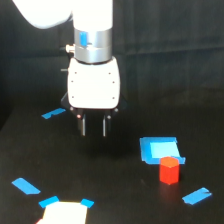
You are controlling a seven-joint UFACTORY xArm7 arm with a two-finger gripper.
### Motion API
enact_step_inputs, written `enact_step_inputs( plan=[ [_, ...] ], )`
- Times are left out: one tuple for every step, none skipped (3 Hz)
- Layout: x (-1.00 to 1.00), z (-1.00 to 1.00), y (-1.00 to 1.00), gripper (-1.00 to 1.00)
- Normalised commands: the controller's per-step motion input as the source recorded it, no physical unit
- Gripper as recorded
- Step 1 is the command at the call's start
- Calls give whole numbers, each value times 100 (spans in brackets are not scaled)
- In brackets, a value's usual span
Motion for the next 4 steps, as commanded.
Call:
enact_step_inputs(
  plan=[
    [1, 100, 17, 84],
    [-44, 100, -19, 42],
    [100, -100, -40, -97],
    [-48, 100, 100, 84]
  ],
)
